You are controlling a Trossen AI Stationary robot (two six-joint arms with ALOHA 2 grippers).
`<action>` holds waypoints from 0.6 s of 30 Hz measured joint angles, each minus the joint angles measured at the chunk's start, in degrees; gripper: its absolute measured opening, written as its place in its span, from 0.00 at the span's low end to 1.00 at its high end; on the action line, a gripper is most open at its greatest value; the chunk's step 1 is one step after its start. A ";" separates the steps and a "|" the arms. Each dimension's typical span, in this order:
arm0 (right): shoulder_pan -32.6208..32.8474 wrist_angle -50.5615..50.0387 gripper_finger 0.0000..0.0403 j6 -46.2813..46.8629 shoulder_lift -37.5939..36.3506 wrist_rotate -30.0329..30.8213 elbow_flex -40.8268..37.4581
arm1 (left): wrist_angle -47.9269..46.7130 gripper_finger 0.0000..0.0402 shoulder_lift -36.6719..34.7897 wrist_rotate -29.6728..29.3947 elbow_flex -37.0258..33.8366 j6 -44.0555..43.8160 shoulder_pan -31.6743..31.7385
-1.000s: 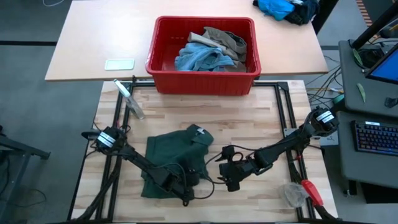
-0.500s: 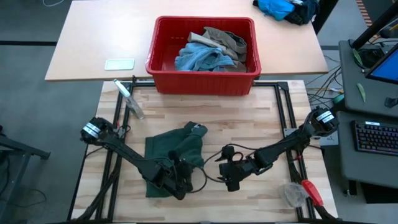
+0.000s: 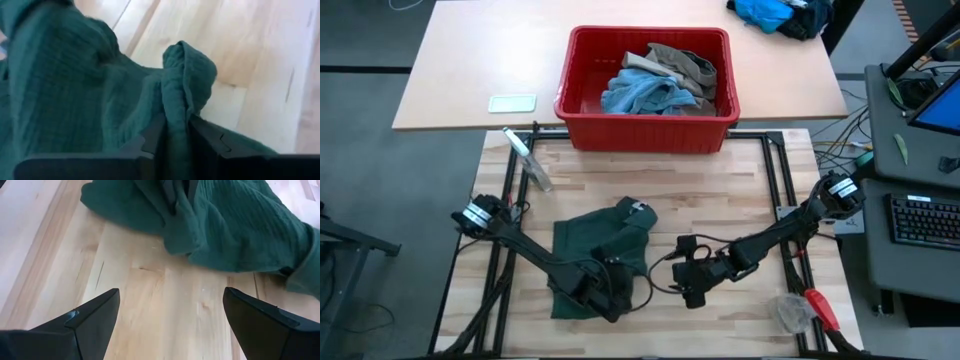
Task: Fold Laundry from Bin
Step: Fold the green polo shirt
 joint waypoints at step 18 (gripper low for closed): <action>-0.02 0.67 0.85 0.02 0.00 0.00 0.00 | -18.12 0.03 -6.34 -6.83 0.16 -4.28 0.07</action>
